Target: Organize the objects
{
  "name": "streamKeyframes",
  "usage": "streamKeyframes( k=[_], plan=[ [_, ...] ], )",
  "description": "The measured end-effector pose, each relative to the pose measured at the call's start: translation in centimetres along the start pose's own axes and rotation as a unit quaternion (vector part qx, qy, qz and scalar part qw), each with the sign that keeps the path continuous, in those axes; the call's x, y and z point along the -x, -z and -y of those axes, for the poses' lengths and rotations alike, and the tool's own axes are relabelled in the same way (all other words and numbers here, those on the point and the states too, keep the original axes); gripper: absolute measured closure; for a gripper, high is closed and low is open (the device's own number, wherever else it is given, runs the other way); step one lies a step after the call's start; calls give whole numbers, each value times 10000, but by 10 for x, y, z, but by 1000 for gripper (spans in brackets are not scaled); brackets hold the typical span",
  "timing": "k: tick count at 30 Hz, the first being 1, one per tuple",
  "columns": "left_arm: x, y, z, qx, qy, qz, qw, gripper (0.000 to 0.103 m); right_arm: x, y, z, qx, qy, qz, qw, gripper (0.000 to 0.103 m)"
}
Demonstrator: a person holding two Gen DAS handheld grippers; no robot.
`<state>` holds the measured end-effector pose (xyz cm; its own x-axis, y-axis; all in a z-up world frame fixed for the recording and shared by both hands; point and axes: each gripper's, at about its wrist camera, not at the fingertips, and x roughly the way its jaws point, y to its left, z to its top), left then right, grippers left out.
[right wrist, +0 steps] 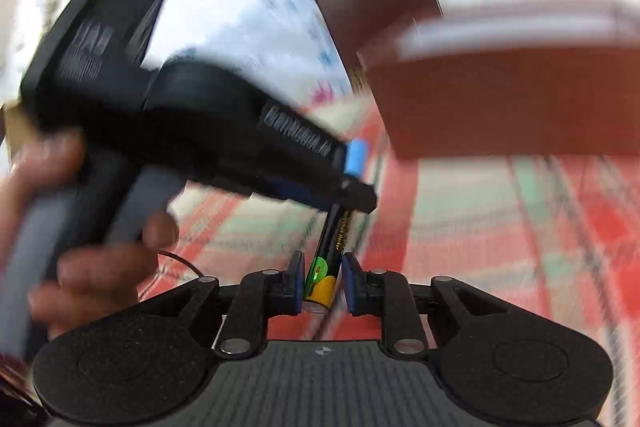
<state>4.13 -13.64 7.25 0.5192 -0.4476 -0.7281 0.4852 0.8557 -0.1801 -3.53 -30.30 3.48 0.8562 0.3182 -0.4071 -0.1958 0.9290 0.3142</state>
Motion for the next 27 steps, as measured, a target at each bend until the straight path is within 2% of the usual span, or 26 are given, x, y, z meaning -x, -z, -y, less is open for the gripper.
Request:
streamKeyframes(
  k=[2,5,9,13,15,16,17,19,21,23,25,27],
  plan=[
    [21,-21,21,-402,131,440,9981,84,10,-13,-4,204,109,473,9986,80],
    [31,-58,46,-824,231,894,9923,85,15,-42,9,76,352,1073,9936,81],
    [10,-105,71,-1052,279,1043,9886,85,4,-74,37,-33,793,1464,9860,83],
    [-17,-132,97,-1335,286,1195,9834,85,-12,-92,64,-118,1149,1638,9797,83],
    [-31,-137,106,-1448,218,1191,9820,79,-26,-98,77,-197,1370,1577,9777,82],
    [-40,-139,107,-1480,132,1149,9822,71,-34,-100,83,-239,1562,1505,9759,76],
    [-51,-140,108,-1494,-28,1140,9822,56,-41,-99,88,-294,1770,1463,9728,72],
    [-64,-140,102,-1444,-244,1101,9831,56,-47,-93,87,-68,1963,1543,9683,71],
    [-72,-136,91,-1291,-244,971,9866,56,-48,-87,83,77,1980,1652,9661,66],
    [-77,-132,79,-1129,-369,887,9890,56,-49,-81,77,291,2064,1753,9622,57],
    [-75,-126,69,-991,-465,903,9899,56,-54,-74,68,559,2257,1734,9570,50],
    [-66,-116,59,-945,-581,1019,9886,55,-53,-70,61,634,2280,1744,9558,49]
  ],
)
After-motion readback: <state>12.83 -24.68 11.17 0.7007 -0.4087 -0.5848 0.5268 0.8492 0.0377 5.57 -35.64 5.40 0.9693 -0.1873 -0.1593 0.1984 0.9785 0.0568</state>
